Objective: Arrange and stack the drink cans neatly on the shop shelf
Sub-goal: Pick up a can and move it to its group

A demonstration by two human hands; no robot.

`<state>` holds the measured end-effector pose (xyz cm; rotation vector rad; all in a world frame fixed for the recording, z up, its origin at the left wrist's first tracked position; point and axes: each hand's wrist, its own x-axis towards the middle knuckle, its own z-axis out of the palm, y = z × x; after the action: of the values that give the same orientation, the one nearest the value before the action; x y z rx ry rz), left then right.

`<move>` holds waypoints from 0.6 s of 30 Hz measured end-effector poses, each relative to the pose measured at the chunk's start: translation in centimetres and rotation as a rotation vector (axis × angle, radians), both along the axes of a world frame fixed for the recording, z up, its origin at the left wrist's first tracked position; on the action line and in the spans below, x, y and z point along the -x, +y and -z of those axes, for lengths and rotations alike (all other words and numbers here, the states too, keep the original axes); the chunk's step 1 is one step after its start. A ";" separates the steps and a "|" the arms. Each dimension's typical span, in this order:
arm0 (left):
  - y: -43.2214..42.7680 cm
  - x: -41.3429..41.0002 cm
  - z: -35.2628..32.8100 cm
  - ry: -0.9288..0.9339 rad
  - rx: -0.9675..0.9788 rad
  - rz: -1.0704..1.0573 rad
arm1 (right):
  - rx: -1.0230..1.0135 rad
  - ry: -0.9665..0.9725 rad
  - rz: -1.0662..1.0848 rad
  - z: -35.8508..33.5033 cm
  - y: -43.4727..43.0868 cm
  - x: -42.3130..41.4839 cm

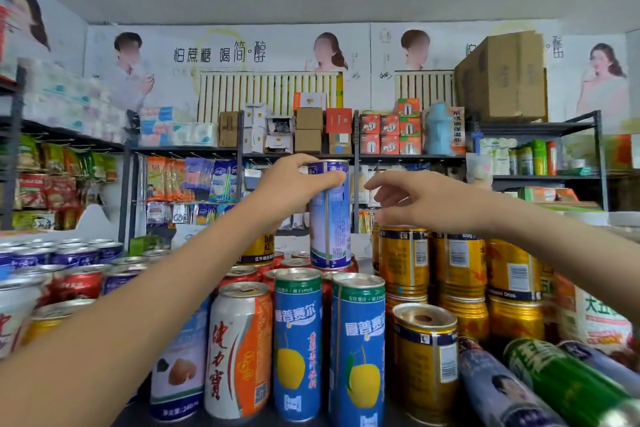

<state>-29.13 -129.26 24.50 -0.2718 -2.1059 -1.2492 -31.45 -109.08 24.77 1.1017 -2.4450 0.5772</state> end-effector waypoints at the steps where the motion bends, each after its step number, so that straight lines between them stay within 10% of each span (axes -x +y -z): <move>1: 0.1 0.0 0.1 -0.005 0.006 0.006 | 0.017 -0.008 -0.003 0.1 -0.1 0.2; 18: 0.9 0.2 0.4 -0.117 0.052 0.036 | 0.151 -0.114 -0.059 0.8 -2.5 -0.1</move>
<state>-29.36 -128.32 24.14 -0.2661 -2.2449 -1.2595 -31.35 -111.61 23.97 1.1096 -2.4244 0.8493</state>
